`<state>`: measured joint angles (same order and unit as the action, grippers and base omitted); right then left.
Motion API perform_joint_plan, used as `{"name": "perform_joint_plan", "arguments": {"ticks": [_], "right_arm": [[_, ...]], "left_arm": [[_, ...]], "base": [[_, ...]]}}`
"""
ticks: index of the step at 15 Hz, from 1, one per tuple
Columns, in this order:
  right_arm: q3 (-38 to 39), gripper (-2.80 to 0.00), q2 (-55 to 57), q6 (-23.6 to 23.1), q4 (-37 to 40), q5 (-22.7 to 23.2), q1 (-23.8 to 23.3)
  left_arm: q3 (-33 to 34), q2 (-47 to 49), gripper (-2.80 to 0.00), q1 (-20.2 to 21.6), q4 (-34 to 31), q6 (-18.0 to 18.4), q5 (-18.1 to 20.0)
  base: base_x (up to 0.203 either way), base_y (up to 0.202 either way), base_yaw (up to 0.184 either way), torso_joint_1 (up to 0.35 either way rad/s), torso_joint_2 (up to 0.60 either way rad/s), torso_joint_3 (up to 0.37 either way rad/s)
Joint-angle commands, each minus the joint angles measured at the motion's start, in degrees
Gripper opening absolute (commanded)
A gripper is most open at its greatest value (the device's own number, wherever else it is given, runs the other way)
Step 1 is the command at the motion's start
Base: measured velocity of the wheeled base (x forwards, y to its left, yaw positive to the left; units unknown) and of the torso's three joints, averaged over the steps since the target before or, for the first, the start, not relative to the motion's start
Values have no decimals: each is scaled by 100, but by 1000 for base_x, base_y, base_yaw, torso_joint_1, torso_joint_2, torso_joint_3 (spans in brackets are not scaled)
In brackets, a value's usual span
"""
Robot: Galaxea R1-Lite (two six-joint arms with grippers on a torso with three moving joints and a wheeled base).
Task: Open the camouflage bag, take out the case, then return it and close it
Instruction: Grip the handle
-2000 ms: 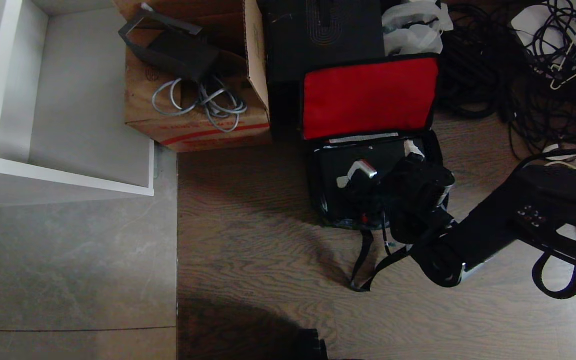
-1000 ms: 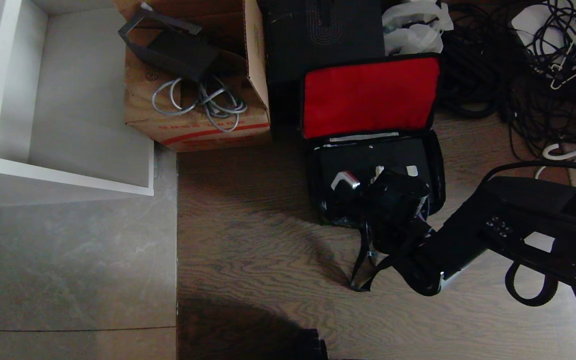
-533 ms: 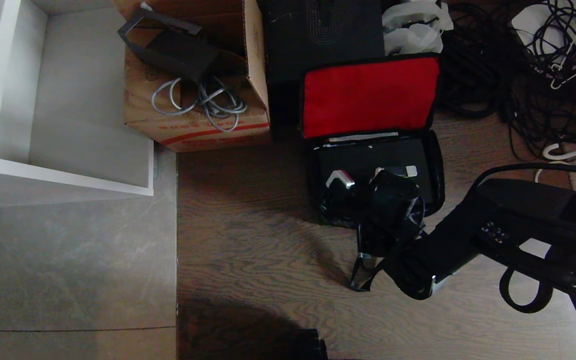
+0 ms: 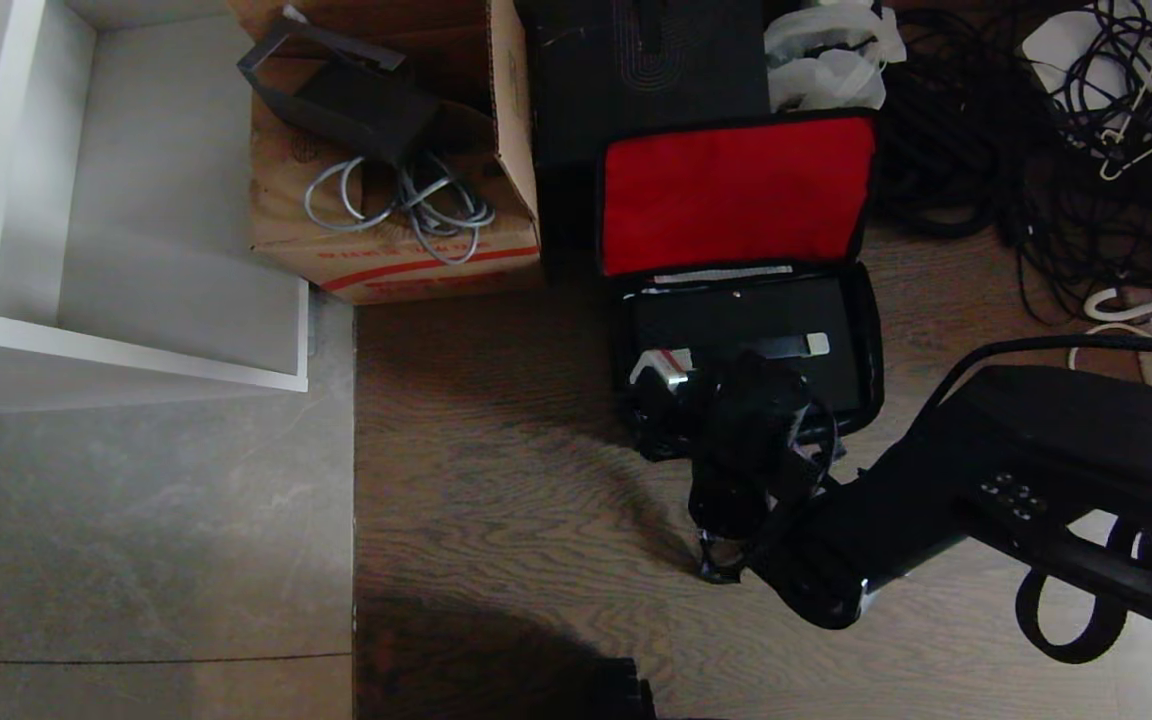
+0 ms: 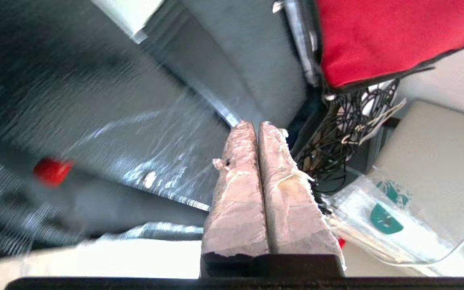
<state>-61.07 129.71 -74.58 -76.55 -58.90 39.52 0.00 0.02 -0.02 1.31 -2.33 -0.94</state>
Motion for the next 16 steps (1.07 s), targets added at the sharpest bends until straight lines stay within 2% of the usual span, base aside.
{"name": "perform_joint_plan", "arguments": {"ticks": [1,5,7,9,11,13,14,15,16], "right_arm": [[232,-280,-103,-25,-15,-45,12],[744,-280,-431,37,-33,-34,-163],[937,-280,-600,229,-24,-40,-277],[1179,-280,-812,631,172,-40,-451],[1347,-280,-1050,1715,874,-24,-573],[1409,-280,-1355,3066,2269,76,-755],[1424,-280,-1573,3672,3126,345,-912],[1422,-280,-1782,4152,3884,850,-1082],[1399,0,-1957,4667,4463,1531,-1280]], "left_arm": [[62,-2,-280,2,1,-4,-3],[62,-2,-280,2,1,-4,-3],[62,-2,-280,2,1,-4,-3],[62,-2,-280,2,1,-4,-3],[62,-2,-280,2,1,-4,-3],[62,-2,-280,2,1,-4,-3],[62,-2,-280,2,1,-4,-3],[62,-2,-280,2,1,-4,-3],[62,-2,-280,2,1,-4,-3]], "base": [[0,0,0,0,0,0],[0,0,0,0,0,0],[0,0,0,0,0,0],[0,0,0,0,0,0],[0,0,0,0,0,0],[0,0,0,0,0,0],[0,0,0,0,0,0],[0,0,0,0,0,0],[0,0,0,0,0,0]]}}
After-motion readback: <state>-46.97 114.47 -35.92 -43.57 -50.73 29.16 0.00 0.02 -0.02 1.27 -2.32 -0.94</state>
